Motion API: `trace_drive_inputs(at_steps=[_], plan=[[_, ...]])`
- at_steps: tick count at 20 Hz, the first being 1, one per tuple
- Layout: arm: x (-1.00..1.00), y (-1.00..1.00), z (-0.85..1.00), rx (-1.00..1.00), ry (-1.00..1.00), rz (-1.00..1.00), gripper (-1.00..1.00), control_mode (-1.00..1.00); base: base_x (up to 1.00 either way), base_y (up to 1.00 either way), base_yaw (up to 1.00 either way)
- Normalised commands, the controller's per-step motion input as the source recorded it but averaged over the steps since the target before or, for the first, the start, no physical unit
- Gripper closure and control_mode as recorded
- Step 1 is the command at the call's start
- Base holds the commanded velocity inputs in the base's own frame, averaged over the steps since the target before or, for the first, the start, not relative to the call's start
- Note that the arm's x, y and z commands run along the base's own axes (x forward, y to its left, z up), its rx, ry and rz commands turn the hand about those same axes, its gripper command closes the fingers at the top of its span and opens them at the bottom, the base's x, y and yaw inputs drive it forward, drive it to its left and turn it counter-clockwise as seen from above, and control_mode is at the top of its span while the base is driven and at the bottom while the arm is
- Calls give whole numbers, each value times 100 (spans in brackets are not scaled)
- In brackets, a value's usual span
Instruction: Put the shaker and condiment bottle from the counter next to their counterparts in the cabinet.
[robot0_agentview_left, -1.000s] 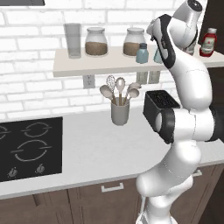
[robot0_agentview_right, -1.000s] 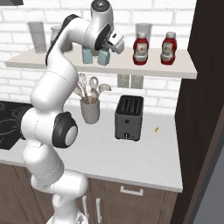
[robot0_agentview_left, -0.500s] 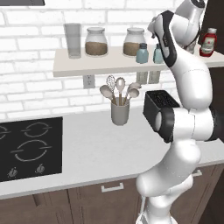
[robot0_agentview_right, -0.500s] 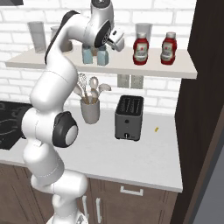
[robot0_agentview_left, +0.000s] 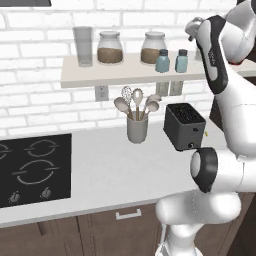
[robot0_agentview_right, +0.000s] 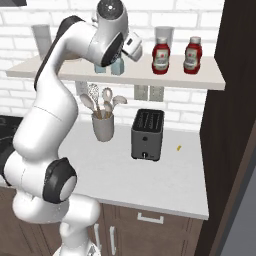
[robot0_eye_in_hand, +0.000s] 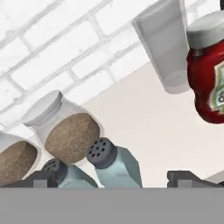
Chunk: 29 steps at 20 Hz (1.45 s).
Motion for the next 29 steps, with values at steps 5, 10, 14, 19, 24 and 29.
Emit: trace_drive_inputs(at_steps=[5,10,14,19,24,29], plan=[[-100,-18,-49,0,-16,0,-100,-100,0,0,0],[-100,0,-80,-1,-7,0,-100,-100,0,0,0],[-99,0,-91,-3,-4,0,-100,-100,0,0,0],[-91,0,-87,-3,-5,0,-100,-100,0,0,0],[-86,0,-82,-5,-4,0,-100,-100,0,0,0],[-52,0,-46,-6,0,0,-100,-100,0,0,0]])
